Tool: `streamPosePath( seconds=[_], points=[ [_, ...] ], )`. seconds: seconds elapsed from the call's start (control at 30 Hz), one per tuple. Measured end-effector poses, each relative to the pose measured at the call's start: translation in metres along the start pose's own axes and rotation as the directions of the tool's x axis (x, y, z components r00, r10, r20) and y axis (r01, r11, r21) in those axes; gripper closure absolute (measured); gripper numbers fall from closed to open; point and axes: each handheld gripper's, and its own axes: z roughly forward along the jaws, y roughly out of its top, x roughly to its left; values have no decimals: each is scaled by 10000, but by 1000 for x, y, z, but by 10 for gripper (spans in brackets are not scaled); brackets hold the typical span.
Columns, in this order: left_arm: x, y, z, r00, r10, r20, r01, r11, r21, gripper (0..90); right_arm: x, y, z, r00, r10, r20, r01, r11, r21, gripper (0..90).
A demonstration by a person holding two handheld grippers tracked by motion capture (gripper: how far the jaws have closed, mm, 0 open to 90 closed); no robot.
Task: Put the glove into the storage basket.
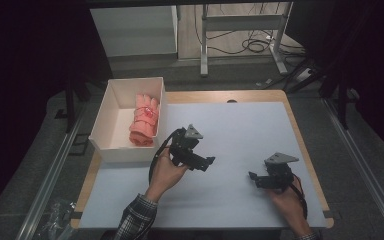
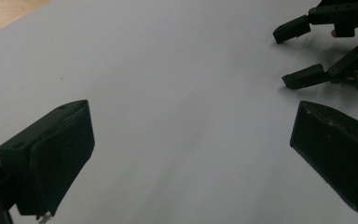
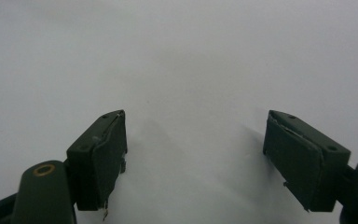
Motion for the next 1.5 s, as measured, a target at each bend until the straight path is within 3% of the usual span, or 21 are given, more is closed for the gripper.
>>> streamPosePath(
  seconds=[1.5],
  points=[
    [8,-86,14,9982,-588,80,586,9981,179,3,0,0,0,10000,5,4,-5,10000,-14,218]
  ],
)
